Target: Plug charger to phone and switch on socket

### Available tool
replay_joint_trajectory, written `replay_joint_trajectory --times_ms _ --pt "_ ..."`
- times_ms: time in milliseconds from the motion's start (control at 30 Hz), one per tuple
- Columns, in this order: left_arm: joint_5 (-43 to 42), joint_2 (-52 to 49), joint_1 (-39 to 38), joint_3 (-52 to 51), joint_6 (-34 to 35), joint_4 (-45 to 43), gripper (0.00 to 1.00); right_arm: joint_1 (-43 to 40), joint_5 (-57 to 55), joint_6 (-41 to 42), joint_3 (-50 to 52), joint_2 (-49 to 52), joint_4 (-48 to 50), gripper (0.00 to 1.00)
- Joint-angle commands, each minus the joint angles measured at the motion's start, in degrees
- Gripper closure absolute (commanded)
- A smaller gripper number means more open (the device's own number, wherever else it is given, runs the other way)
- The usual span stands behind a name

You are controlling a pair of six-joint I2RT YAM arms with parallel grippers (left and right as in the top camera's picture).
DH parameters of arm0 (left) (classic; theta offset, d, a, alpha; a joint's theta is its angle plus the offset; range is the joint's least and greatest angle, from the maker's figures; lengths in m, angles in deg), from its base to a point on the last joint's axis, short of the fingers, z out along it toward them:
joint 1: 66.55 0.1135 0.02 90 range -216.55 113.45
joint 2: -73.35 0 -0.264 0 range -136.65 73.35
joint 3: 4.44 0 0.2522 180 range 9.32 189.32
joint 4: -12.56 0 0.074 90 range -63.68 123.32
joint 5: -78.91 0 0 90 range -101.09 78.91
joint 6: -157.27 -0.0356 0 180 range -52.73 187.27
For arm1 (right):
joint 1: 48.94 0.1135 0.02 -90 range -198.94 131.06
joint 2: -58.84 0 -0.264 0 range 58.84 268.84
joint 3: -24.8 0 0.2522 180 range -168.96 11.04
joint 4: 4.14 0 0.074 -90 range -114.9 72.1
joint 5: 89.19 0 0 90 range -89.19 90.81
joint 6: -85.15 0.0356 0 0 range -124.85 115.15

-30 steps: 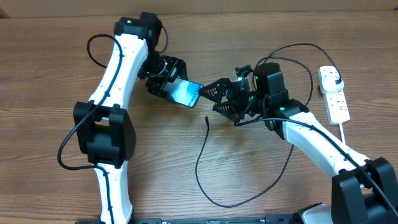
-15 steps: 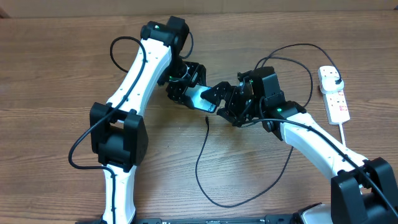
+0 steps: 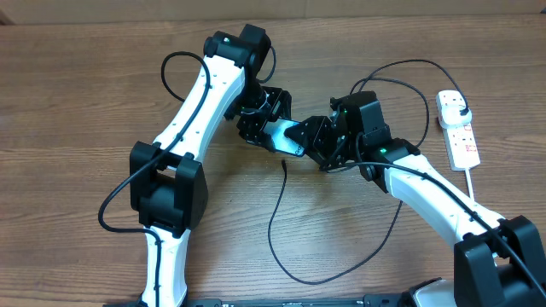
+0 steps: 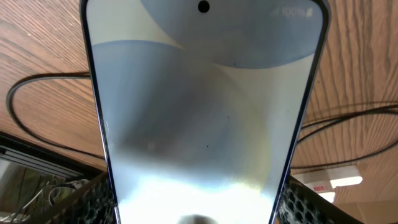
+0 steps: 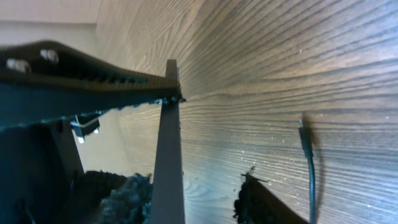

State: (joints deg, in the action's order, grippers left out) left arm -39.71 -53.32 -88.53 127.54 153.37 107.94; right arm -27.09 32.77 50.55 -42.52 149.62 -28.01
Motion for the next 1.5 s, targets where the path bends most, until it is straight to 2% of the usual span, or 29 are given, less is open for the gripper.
replay_joint_trajectory --times_ms 0,100,267,400,600,700,733,767,800,833,933,1100,1167,1300,1367,1433,1467 --pt "-2.1 0.5 -1.5 1.6 1.4 0.0 0.96 0.3 -1.1 -0.1 -0.8 -0.3 0.1 0.61" --pt "-2.6 0.5 -2.6 1.6 2.4 -0.1 0.96 0.3 -1.6 -0.7 -0.8 -0.3 0.1 0.72" --pt "-2.6 0.5 -4.3 1.6 4.4 -1.5 0.96 0.3 -2.4 -0.8 -0.8 -0.3 0.1 0.79" --pt "-3.0 0.5 -4.6 1.6 4.3 -1.8 0.96 0.3 -2.4 -0.7 -0.8 -0.3 0.1 0.90" --pt "-2.9 0.5 -4.6 1.6 4.3 -1.8 0.96 0.3 -2.4 -0.7 -0.8 -0.3 0.1 0.96" --pt "-2.4 0.5 -4.6 1.6 3.6 -1.8 0.61 0.3 -2.4 -0.7 -0.8 -0.3 0.1 0.96" --pt "-2.0 0.5 -4.6 1.6 2.8 -1.7 0.44 0.3 -2.3 -0.7 -0.8 -0.3 0.1 0.96" --pt "-1.1 0.5 -4.5 1.6 0.6 -1.7 0.16 0.3 -2.3 -0.7 -0.8 -0.3 0.1 0.96" --pt "-1.3 0.5 -4.5 1.6 -2.5 -1.7 0.05 0.1 -2.3 -0.7 -0.8 -0.3 0.1 0.96" --pt "-2.0 0.5 -4.3 1.6 -5.7 -1.7 0.02 0.0 -1.9 -0.7 -0.8 -0.3 0.3 0.96" --pt "-4.5 0.5 -1.7 1.6 -17.0 -0.6 0.00 -1.2 -1.0 0.3 -0.8 -0.3 0.6 0.96" --pt "-8.3 0.7 4.9 1.6 -26.4 4.0 0.00 -3.6 -0.3 3.0 -0.8 -0.3 0.8 0.96" --pt "-8.3 1.5 8.3 1.6 -30.0 5.2 0.00 -5.0 -0.3 8.6 -0.8 -0.3 1.8 0.96" --pt "-8.5 4.5 12.8 1.6 -32.0 4.6 0.00 -6.2 0.5 22.2 -0.8 -0.3 5.7 0.96" --pt "-8.5 6.4 13.6 1.6 -31.9 3.5 0.00 -6.2 1.8 25.3 -0.8 -0.3 9.0 0.96" --pt "-7.6 9.1 14.0 1.6 -31.1 1.4 0.00 -6.1 3.5 29.7 -0.8 -0.3 14.5 0.96" --pt "-5.0 11.5 14.0 1.6 -28.5 0.2 0.00 -6.1 4.7 34.3 -0.8 -0.3 17.9 0.96"
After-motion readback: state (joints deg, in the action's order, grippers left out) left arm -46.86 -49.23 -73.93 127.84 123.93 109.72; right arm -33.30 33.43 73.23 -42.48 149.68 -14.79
